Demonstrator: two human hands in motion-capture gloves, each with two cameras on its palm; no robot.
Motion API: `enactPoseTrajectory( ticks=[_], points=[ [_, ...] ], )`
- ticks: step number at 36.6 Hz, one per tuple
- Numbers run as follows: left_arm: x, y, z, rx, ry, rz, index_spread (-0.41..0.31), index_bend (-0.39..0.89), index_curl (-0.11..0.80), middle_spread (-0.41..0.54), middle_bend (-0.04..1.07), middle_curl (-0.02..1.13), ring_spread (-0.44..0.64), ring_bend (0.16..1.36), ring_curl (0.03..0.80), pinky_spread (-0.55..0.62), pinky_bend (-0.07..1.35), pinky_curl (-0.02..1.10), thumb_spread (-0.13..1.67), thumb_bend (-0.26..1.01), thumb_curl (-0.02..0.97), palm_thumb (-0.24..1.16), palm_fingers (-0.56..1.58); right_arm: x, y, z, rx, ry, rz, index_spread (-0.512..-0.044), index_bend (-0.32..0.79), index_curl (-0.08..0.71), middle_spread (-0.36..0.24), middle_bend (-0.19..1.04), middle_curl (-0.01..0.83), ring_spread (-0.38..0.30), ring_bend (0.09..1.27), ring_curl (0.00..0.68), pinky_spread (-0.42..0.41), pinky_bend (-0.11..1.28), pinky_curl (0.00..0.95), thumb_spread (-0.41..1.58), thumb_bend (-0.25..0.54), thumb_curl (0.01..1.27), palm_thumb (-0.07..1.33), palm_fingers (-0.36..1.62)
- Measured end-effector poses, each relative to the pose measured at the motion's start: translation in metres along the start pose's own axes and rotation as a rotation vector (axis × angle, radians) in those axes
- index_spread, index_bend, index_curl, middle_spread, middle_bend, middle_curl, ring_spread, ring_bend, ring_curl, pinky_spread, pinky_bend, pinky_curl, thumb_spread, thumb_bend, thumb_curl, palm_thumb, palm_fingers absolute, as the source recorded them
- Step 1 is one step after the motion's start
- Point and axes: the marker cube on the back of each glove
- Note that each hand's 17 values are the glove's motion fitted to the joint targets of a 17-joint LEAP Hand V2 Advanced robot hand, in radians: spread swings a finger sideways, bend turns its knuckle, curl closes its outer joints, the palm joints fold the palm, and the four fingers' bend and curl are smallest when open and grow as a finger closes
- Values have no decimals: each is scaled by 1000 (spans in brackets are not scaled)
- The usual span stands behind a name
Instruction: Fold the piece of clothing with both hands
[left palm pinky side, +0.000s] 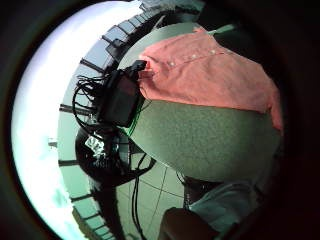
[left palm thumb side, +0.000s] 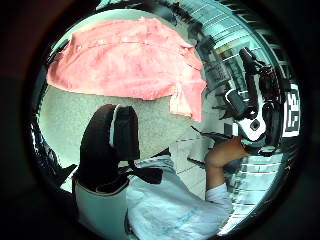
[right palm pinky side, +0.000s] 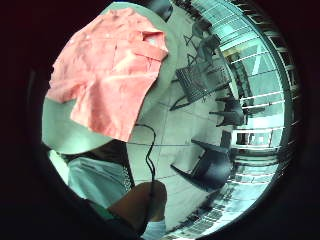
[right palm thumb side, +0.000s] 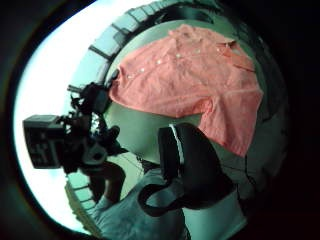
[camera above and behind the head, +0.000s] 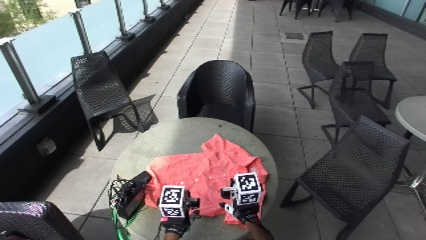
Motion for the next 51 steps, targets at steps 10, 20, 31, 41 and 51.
enactPoseTrajectory(
  ticks=[10, 20, 31, 41, 51],
  points=[
    [-8, -8, 16, -14, -37, -15, -17, 117, 205, 51, 197, 303, 220, 629, 277, 403, 581, 239, 1183, 9, 276, 360, 257, 4, -4, 18, -28, 4, -9, -366, 149, 244, -2, 224, 287, 166, 270, 194, 260, 383, 282, 1176, 33, 253, 441, 125],
    [-38, -38, 82, -215, -62, -51, 16, 83, 186, 85, 186, 322, 257, 660, 291, 405, 659, 272, 1116, -19, 315, 395, 153, 18, -35, 100, -223, 54, 16, -364, 79, 207, 32, 180, 291, 191, 295, 220, 262, 524, 338, 1044, -40, 257, 361, -27],
    [-41, -58, 120, -227, -23, -2, 27, 180, 206, 103, 210, 332, 273, 685, 290, 396, 684, 281, 1117, -20, 315, 373, 178, 14, -14, 79, -341, -86, -68, -343, 83, 163, 37, 193, 292, 199, 359, 242, 255, 592, 358, 961, -7, 277, 381, -31],
    [-39, -78, 108, 152, -219, -19, -135, 337, 319, -84, 223, 347, -6, 649, 280, 182, 550, 248, 1230, 50, 333, 521, 749, 42, -71, 145, 66, -48, -113, -375, 345, 269, -140, 283, 333, -45, 429, 253, 125, 409, 293, 1093, 130, 324, 703, 618],
    [-22, -54, 36, 368, -173, 36, -277, 292, 370, -283, 396, 440, -283, 630, 329, -105, 381, 266, 1267, 81, 351, 649, 1218, 51, -46, 81, 169, -137, -183, -324, 175, 324, -224, 397, 404, -232, 599, 356, -109, 432, 335, 1166, 206, 345, 904, 1281]
  ],
)
